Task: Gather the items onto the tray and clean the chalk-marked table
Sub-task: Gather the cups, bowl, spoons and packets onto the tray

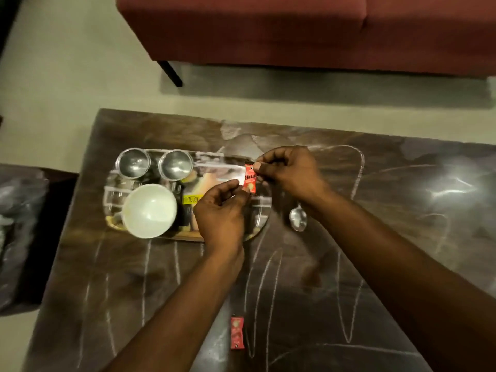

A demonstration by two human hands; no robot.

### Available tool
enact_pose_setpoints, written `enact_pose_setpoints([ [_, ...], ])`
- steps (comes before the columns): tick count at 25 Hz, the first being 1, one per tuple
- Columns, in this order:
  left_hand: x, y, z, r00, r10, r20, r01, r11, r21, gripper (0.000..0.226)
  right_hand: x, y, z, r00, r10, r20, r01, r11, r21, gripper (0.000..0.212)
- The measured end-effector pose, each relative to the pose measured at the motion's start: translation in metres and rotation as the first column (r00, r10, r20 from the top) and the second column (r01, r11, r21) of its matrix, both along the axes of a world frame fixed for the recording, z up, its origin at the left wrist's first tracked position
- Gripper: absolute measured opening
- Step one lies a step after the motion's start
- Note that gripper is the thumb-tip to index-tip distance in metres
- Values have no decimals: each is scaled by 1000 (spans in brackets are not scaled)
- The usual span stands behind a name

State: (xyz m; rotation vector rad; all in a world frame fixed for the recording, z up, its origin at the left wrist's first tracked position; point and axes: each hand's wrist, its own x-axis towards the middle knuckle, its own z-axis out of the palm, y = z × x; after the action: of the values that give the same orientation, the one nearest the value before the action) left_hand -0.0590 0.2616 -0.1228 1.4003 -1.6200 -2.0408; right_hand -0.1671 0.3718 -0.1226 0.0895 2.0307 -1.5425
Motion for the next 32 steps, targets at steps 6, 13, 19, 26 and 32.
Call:
enact_pose_setpoints([
  [6,14,-51,-10,968,237,86,-251,926,281,26,4,-85,-22,991,126,-49,-116,979,170,11],
  [13,15,-54,-17,990,112,89,-135,933,334,22,6,-99,-40,991,85,-108,-47,948,315,22],
  [19,10,-55,-13,992,89,94,-115,933,340,28,7,-101,-41,985,42,-169,22,933,358,25],
  [26,18,-60,11,996,-35,81,3,933,361,32,17,-86,-14,982,-28,-185,83,951,298,12],
  [32,63,-72,16,789,-602,125,587,798,138,17,84,-32,9,989,-78,-126,104,969,224,11],
])
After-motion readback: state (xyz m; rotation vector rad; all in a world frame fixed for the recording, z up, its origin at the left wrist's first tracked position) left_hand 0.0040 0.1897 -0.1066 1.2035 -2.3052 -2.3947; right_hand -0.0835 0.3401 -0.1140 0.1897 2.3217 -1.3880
